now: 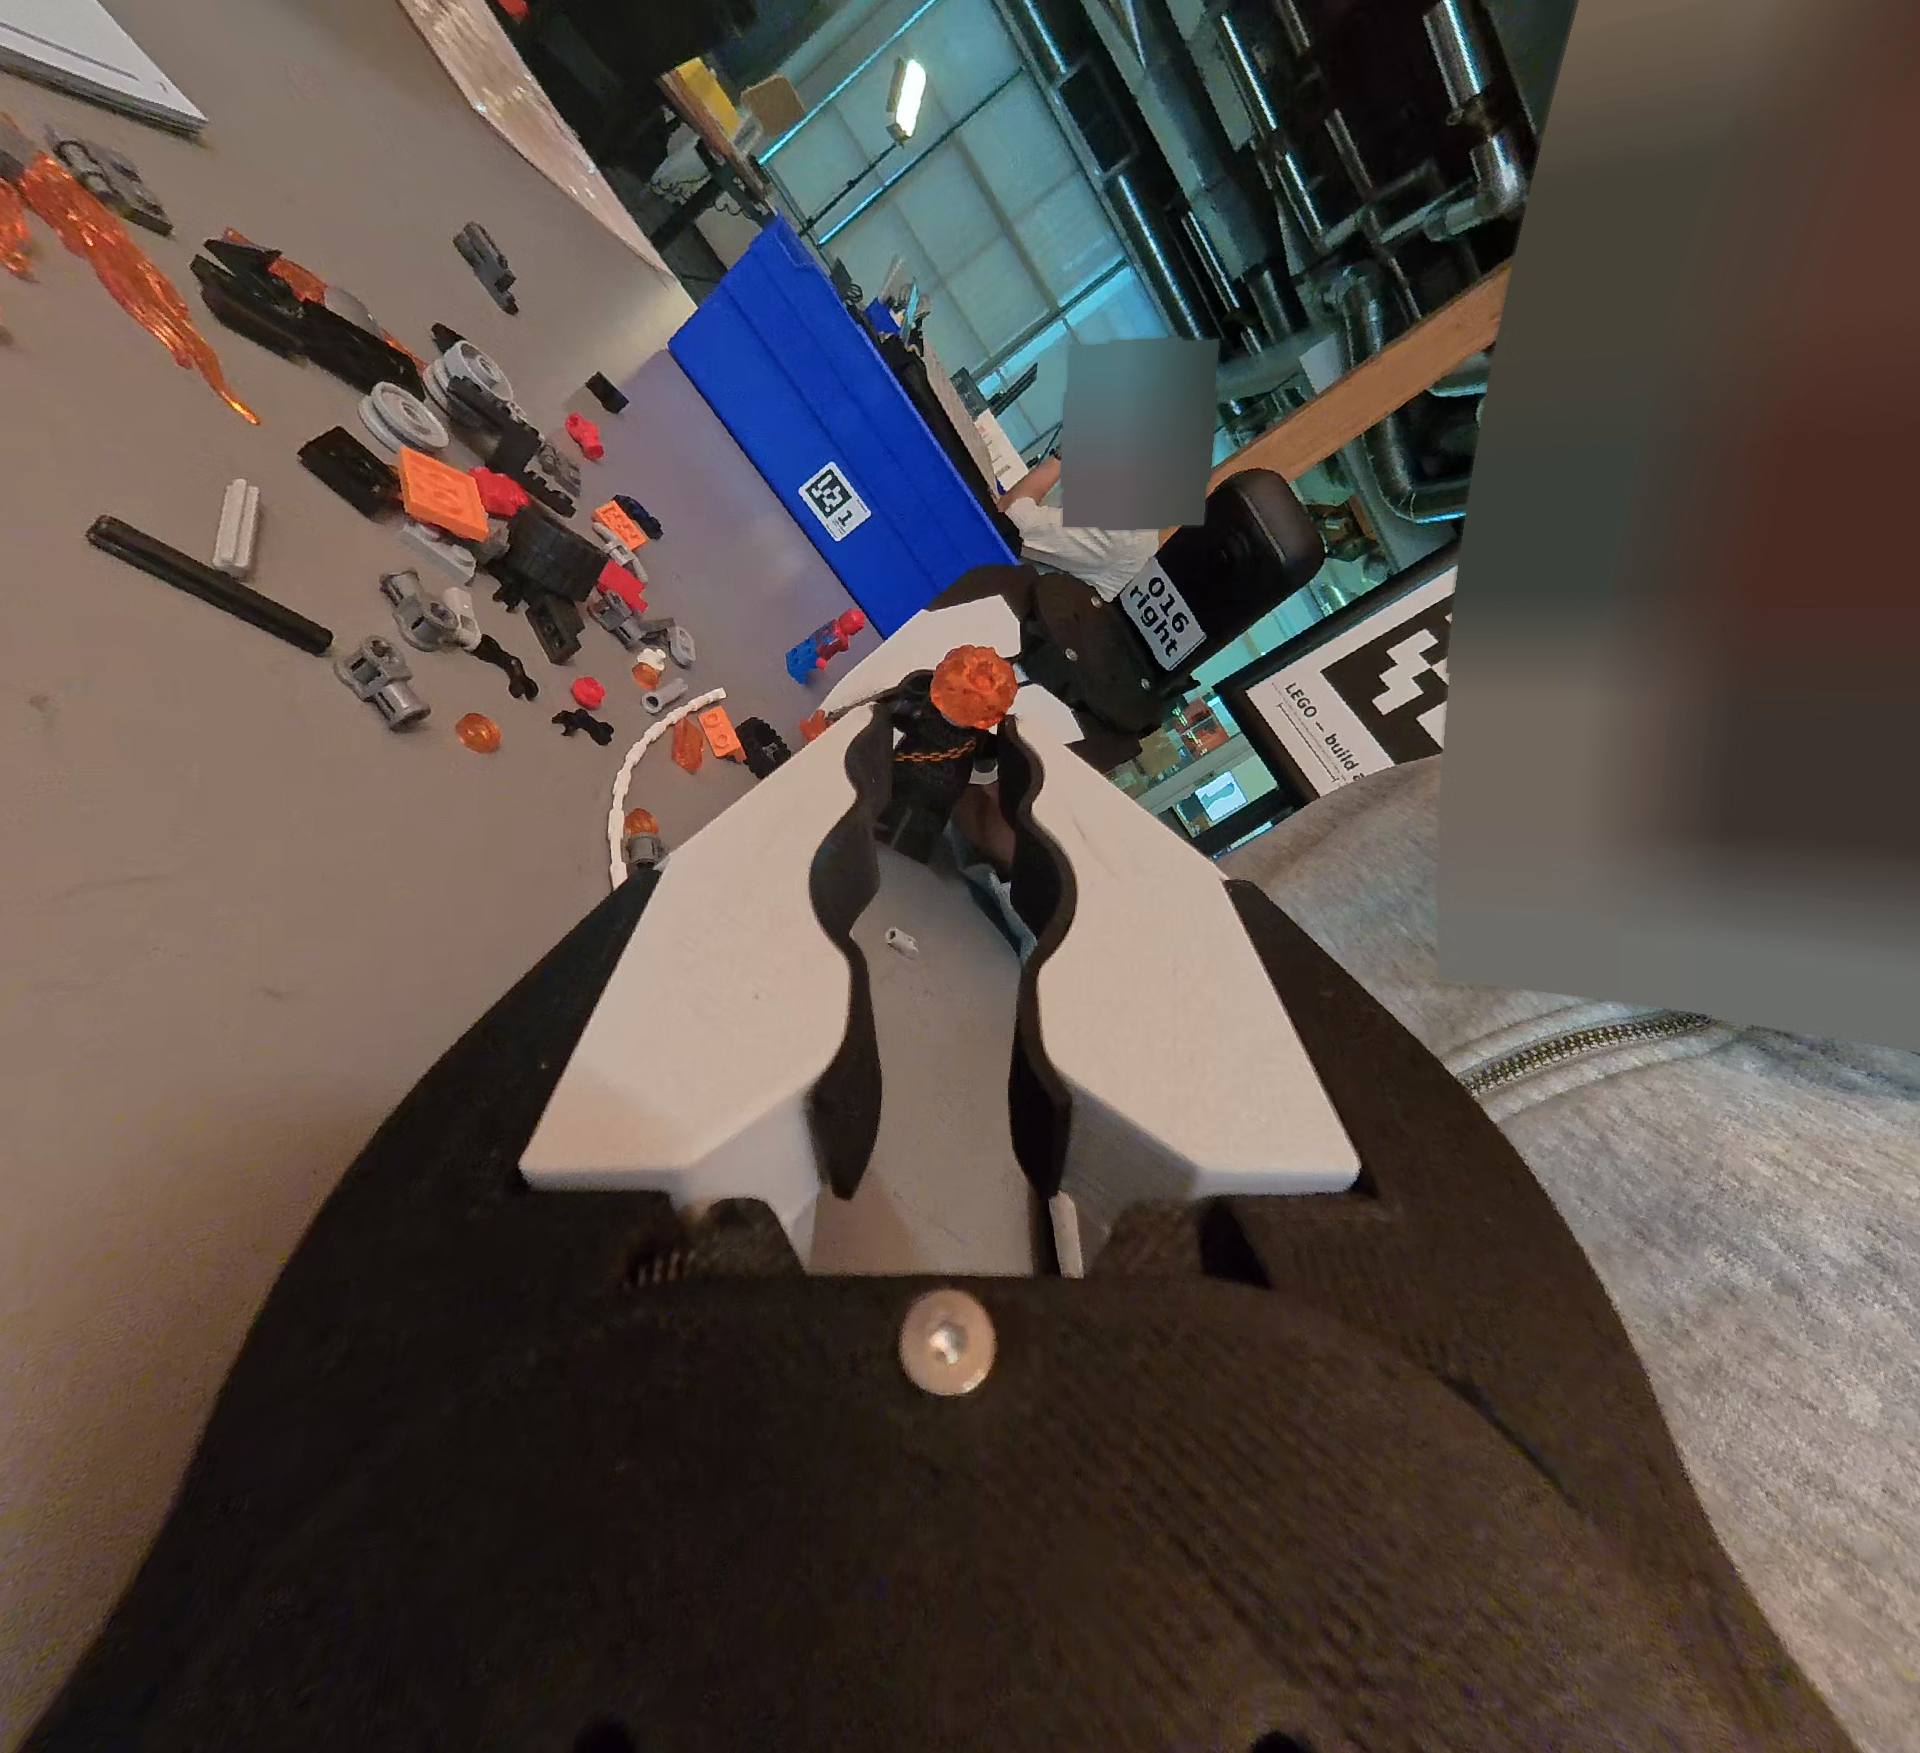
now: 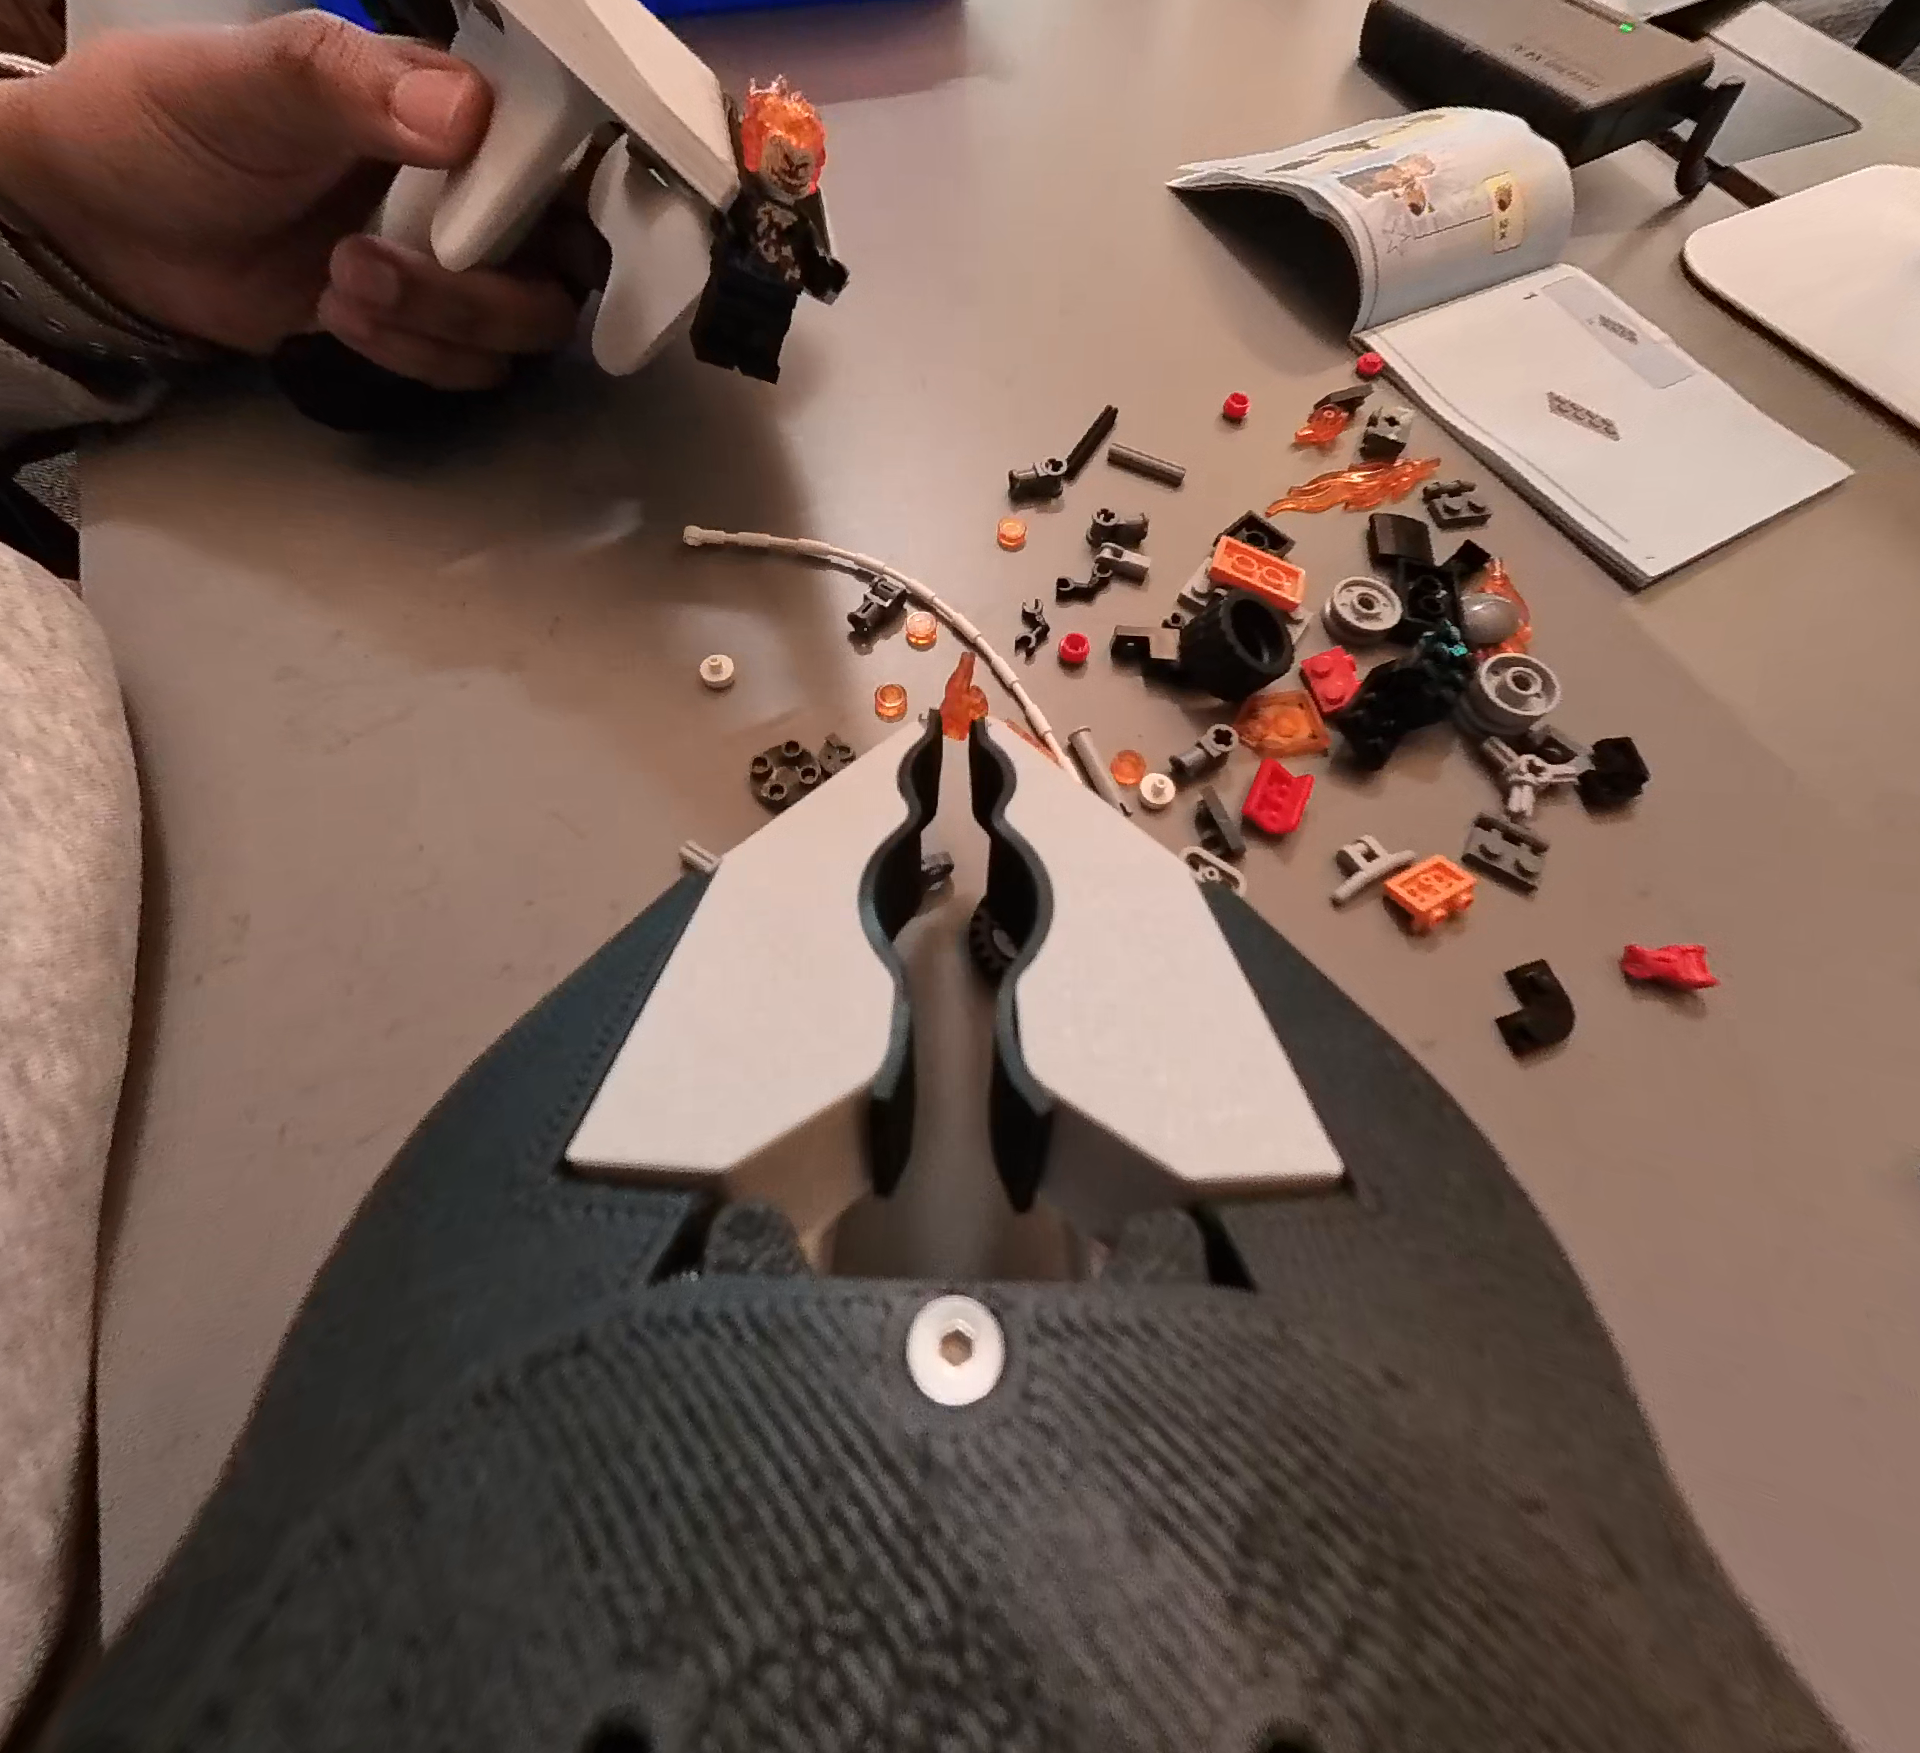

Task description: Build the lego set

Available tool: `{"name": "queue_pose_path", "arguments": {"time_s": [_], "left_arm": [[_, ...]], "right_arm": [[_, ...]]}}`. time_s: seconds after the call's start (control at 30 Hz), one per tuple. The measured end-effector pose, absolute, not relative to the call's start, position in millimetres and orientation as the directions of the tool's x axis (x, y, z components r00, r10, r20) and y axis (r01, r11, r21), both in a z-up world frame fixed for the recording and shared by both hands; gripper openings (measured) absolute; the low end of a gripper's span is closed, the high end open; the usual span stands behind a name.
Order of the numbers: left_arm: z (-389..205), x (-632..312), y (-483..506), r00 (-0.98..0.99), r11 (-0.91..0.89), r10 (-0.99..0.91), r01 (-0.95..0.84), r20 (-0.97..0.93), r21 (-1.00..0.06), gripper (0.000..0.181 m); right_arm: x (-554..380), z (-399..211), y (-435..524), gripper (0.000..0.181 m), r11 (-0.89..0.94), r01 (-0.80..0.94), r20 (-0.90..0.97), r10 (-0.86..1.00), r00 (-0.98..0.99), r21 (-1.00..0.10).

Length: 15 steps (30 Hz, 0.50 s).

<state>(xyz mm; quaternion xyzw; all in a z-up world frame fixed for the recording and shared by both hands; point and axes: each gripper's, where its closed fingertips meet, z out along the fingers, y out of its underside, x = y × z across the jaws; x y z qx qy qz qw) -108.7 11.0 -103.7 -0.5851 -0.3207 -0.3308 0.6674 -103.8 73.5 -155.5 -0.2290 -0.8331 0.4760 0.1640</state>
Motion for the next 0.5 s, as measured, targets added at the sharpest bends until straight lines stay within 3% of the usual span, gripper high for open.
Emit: {"name": "queue_pose_path", "arguments": {"time_s": [0.5], "left_arm": [[-103.8,-108.3,11.6,0.574,0.093,-0.068,0.818,0.816,-0.567,0.016]], "right_arm": [[-102.7,-152.9,72.7,0.003,0.429,0.225,0.044,0.533,-0.845,-0.875]]}}
